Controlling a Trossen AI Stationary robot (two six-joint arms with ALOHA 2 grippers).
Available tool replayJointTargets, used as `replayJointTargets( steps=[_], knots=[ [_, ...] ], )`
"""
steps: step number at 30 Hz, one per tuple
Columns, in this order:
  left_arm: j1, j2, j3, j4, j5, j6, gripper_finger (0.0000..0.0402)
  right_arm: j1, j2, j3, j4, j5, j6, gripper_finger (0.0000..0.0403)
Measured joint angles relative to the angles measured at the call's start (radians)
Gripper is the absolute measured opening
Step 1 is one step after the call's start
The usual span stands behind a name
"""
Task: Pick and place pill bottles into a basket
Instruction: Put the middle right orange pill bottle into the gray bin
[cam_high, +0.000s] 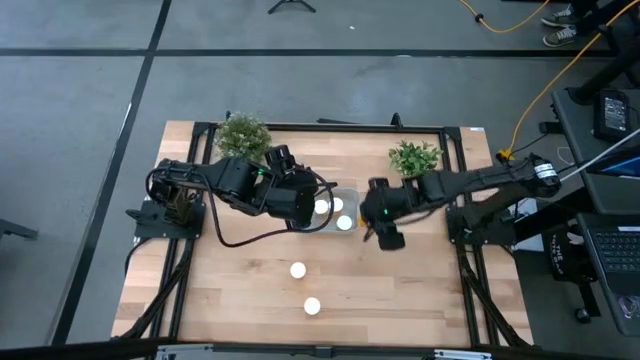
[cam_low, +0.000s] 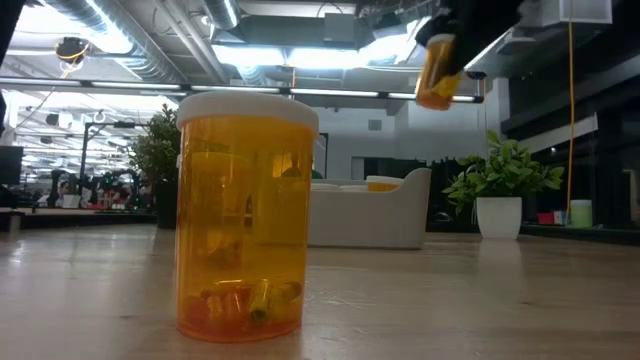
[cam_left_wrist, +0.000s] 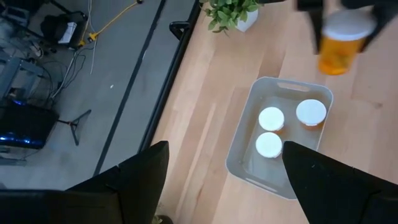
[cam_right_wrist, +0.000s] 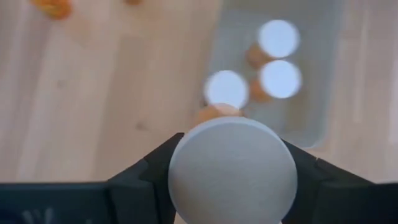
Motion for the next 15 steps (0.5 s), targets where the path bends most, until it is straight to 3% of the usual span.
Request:
replayJointTargets(
  steps=[4, 11, 15],
  knots=[
    [0.000, 0.000, 0.001, 0.000, -0.001, 0.008, 0.0308, -0.084, 0.030, 0.001, 0.012, -0.019, -0.077, 0.0213],
    [0.000, -0.002, 0.001, 0.000, -0.007, 0.018, 0.0308, -0.172, 0.130, 0.000, 0.079, -0.067, -0.181, 0.0189],
    [0.000, -0.012, 0.002, 0.000, -0.009, 0.018, 0.0308, -0.206, 0.178, 0.001, 0.108, -0.108, -0.207, 0.0196]
  ],
)
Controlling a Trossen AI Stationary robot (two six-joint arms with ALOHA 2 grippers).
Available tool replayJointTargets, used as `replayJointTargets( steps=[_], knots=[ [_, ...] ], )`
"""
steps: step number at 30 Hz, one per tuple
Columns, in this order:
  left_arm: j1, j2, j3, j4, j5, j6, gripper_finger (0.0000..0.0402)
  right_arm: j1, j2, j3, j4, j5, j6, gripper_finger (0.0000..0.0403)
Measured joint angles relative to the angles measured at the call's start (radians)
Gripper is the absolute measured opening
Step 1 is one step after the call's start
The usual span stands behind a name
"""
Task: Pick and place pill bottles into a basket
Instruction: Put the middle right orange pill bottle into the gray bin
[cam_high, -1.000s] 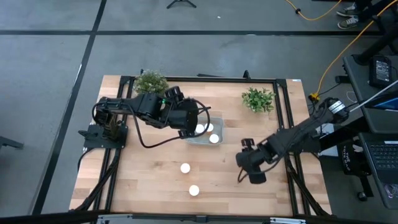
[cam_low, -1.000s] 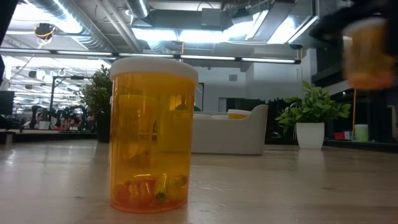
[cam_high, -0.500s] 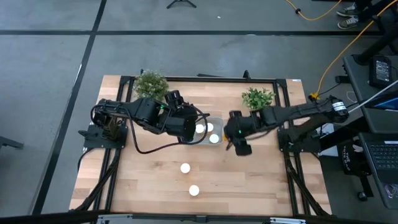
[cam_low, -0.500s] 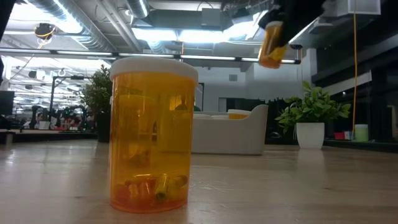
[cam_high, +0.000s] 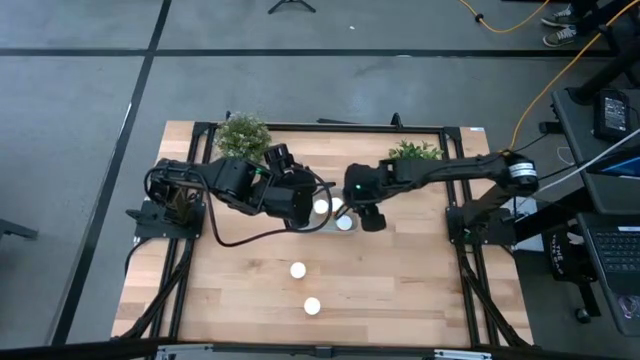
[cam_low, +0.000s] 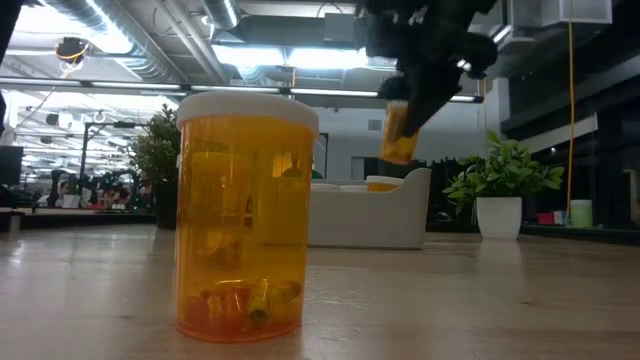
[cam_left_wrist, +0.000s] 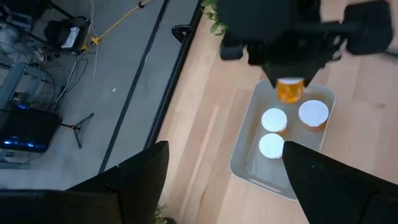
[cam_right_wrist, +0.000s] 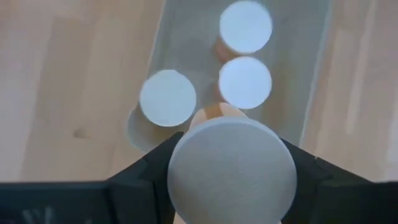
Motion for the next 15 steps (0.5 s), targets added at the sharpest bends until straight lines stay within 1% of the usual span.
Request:
replayJointTargets(
  steps=[3, 5, 12, 15],
  knots=[
    [0.000, -0.009, 0.001, 0.000, -0.010, 0.000, 0.0308, -0.017, 0.036, 0.000, -0.003, -0.003, -0.006, 0.0211],
    [0.000, -0.012, 0.001, 0.000, -0.016, 0.000, 0.0308, -0.021, 0.056, 0.000, -0.001, -0.007, -0.009, 0.0214],
    [0.000, -0.023, 0.001, 0.000, -0.027, 0.000, 0.0308, -0.025, 0.103, 0.000, 0.008, -0.012, -0.042, 0.0191],
    [0.000, -0.027, 0.001, 0.000, -0.028, 0.000, 0.0308, -0.027, 0.109, 0.000, 0.023, -0.025, -0.053, 0.0192]
  ],
)
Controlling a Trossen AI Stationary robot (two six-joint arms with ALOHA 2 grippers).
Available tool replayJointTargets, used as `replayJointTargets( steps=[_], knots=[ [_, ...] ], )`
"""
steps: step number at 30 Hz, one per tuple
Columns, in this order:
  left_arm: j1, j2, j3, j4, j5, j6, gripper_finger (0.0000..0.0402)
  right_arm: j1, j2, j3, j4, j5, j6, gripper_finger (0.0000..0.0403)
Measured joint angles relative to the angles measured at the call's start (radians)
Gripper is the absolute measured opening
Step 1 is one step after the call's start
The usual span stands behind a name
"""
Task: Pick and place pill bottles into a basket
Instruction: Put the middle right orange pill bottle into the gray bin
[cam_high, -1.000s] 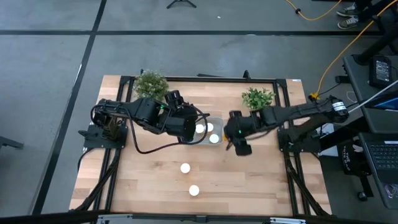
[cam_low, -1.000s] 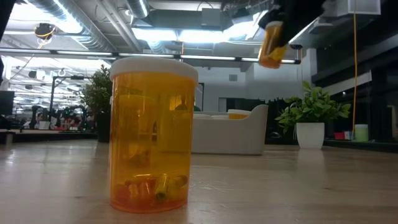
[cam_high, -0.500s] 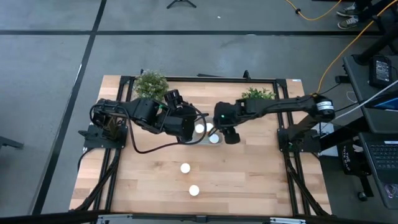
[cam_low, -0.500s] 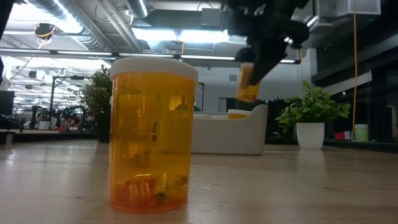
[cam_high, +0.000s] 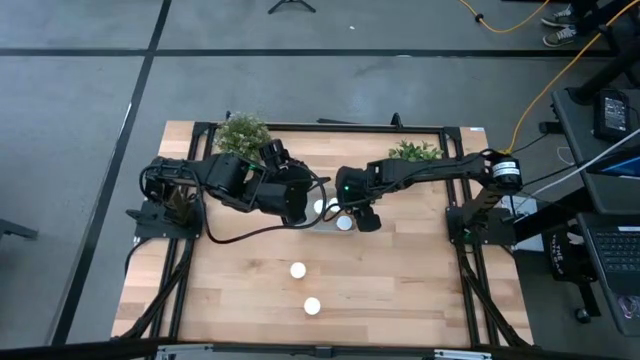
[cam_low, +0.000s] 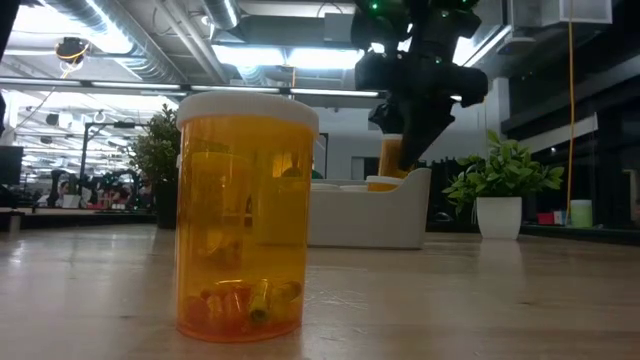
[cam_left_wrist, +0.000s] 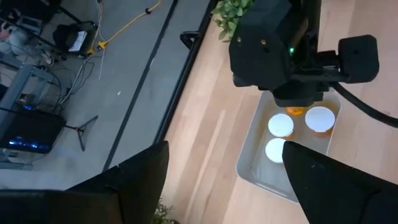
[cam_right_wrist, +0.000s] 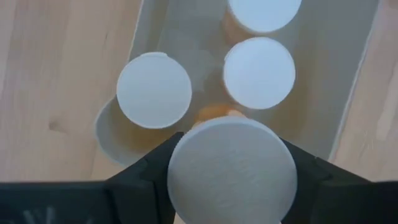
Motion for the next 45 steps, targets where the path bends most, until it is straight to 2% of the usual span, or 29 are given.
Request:
replayJointTargets(
  steps=[5, 13, 20, 45],
  knots=[
    [0.000, -0.001, 0.000, 0.000, -0.006, 0.000, 0.0308, -0.016, 0.000, 0.000, 0.005, -0.001, -0.003, 0.0206],
    [0.000, -0.001, 0.000, 0.000, -0.006, 0.000, 0.0308, -0.045, 0.000, 0.000, 0.007, -0.013, -0.011, 0.0192],
    [0.000, -0.001, 0.000, 0.000, -0.006, 0.008, 0.0308, -0.048, 0.000, 0.000, 0.006, -0.019, -0.012, 0.0203],
    [0.000, -0.001, 0.000, 0.000, -0.006, 0.008, 0.0308, -0.048, 0.027, -0.004, 0.006, -0.027, -0.011, 0.0200]
  ],
)
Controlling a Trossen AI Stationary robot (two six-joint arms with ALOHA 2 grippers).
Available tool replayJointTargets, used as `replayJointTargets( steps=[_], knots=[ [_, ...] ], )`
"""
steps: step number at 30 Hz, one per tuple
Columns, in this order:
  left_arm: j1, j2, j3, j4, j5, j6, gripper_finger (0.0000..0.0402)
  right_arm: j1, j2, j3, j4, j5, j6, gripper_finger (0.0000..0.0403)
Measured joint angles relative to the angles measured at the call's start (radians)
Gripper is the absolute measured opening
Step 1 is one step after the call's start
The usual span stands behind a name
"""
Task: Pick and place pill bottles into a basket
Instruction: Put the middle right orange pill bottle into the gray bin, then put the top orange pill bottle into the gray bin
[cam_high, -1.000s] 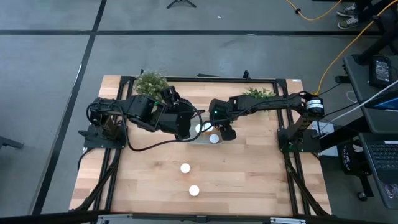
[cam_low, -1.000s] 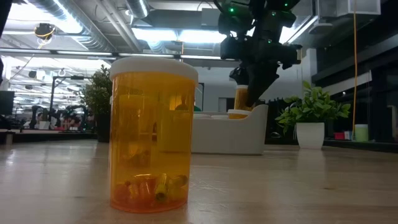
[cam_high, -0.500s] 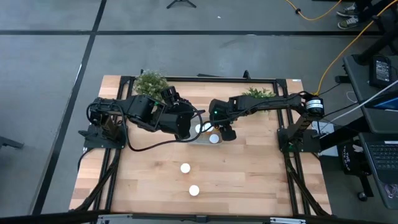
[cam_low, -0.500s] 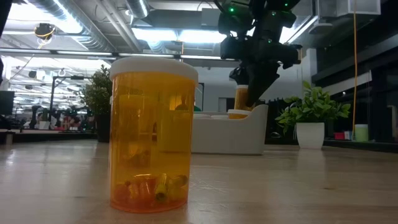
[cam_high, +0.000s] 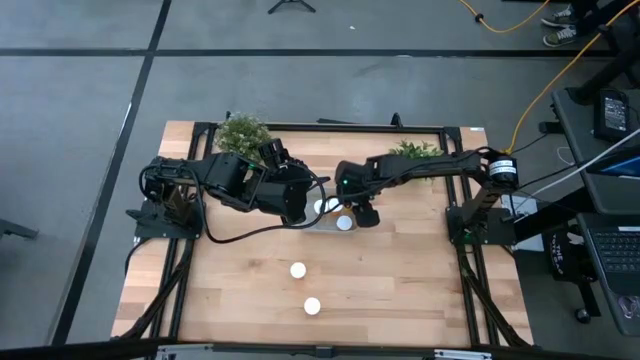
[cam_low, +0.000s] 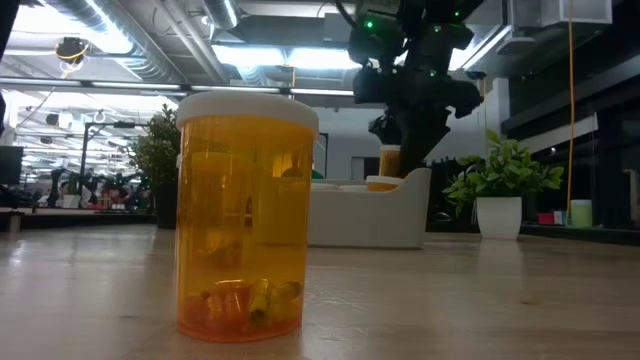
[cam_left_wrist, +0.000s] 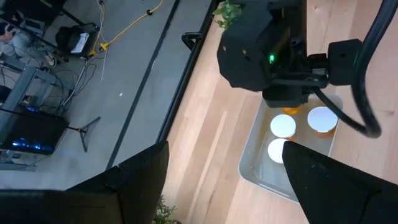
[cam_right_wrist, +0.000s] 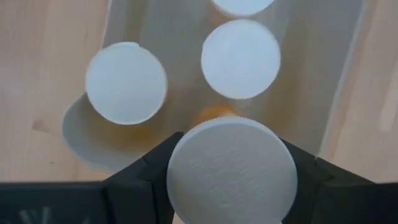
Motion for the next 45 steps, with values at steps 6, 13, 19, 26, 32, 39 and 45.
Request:
replayJointTargets(
  steps=[6, 13, 19, 26, 32, 39, 45],
  knots=[
    [0.000, 0.000, 0.000, 0.000, 0.000, 0.000, 0.0308, 0.000, 0.038, 0.000, 0.004, 0.000, 0.000, 0.0200],
    [0.000, 0.000, 0.000, 0.000, 0.000, 0.004, 0.0308, -0.007, 0.062, 0.000, 0.034, -0.007, -0.003, 0.0200],
    [0.000, 0.001, 0.000, 0.000, 0.003, 0.007, 0.0308, -0.009, 0.085, 0.000, 0.042, -0.009, -0.002, 0.0200],
    [0.000, 0.001, 0.000, 0.000, 0.010, 0.007, 0.0308, -0.009, 0.086, 0.000, 0.040, -0.010, 0.008, 0.0203],
    [0.000, 0.001, 0.000, 0.000, 0.012, 0.007, 0.0308, -0.009, 0.086, 0.000, 0.037, -0.026, 0.015, 0.0249],
    [0.000, 0.001, 0.000, 0.000, 0.012, 0.008, 0.0308, -0.009, 0.086, 0.018, 0.008, -0.026, 0.028, 0.0313],
    [0.000, 0.001, 0.000, 0.000, 0.012, 0.007, 0.0308, -0.008, 0.085, 0.133, -0.092, -0.025, 0.035, 0.0332]
  ],
)
